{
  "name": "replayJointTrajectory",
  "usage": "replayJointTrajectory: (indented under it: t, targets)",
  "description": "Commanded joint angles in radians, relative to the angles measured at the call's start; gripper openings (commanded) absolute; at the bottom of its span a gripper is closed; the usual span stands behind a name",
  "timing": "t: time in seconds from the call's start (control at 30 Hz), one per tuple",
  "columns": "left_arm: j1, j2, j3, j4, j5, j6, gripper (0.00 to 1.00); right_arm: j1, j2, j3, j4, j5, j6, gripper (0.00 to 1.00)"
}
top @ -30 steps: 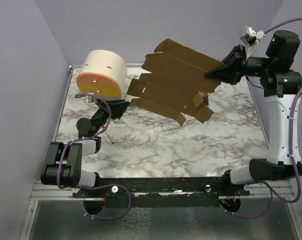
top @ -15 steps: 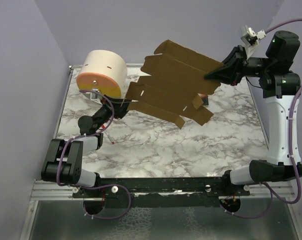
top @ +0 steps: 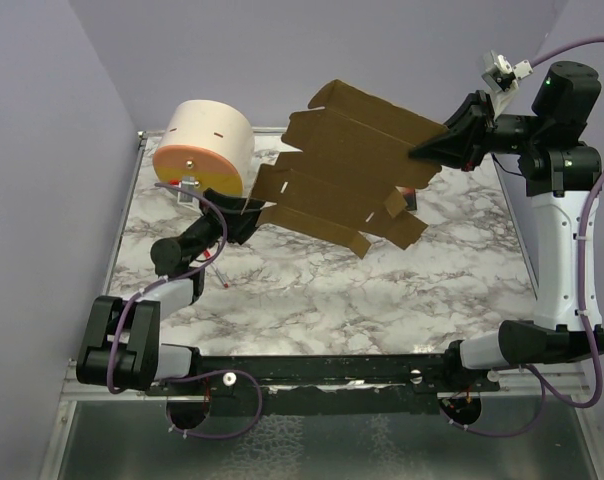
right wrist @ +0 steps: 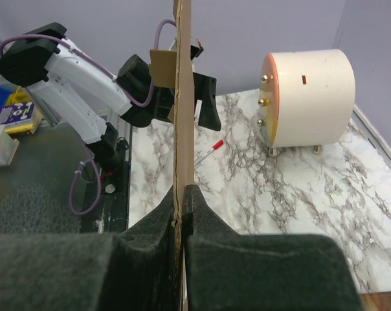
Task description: Fold the paper box
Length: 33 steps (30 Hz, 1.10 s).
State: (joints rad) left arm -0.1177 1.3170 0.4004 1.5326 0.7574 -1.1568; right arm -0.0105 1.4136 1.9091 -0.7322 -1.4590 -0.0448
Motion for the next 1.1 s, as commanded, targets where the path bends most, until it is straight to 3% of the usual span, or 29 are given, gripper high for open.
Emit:
replayJointTrajectory:
  t: [0.0,1.07]
  targets:
    - [-0.014,-0.042,0.009,0.252,0.056,0.012,0.71,-0.005,-0.013,-0.004,0.02,0.019,0.009,0.01]
    - [0.012,-0.066,-0.007,0.253,0.054,-0.023,0.72,-0.011,-0.024,-0.011,-0.012,0.083,-0.041,0.01]
